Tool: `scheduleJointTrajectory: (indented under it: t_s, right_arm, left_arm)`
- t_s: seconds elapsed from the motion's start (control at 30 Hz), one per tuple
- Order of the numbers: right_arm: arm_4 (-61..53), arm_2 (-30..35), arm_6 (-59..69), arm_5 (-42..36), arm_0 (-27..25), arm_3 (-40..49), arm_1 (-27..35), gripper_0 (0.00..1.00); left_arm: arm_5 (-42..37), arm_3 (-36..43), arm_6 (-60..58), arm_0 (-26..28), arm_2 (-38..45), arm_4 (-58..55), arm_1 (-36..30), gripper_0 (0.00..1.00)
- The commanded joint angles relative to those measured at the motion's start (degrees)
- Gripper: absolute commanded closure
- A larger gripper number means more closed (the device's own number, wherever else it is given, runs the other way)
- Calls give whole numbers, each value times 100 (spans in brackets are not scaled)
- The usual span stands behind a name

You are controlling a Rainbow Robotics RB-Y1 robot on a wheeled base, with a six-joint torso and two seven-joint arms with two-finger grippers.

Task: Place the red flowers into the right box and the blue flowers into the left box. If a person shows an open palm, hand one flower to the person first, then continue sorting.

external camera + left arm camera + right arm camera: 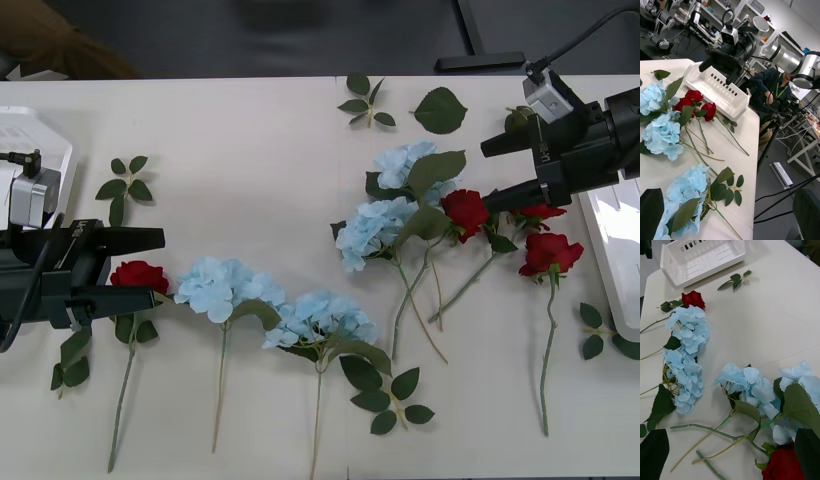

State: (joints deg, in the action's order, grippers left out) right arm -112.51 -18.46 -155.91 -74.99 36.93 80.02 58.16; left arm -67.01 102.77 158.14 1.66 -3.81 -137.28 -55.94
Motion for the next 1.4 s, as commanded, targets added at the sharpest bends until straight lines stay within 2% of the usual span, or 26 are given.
scheduleJointTrajectory:
  t_s: [0.03, 1.4]
  right_arm:
    - [-78, 88, 91, 37, -10, 137, 231, 0]
    - [-78, 88, 91, 37, -10, 137, 231, 0]
  left_arm:
    - [-66, 15, -314, -157, 161, -89, 83, 0]
    - [-66, 15, -314, -157, 161, -89, 83, 0]
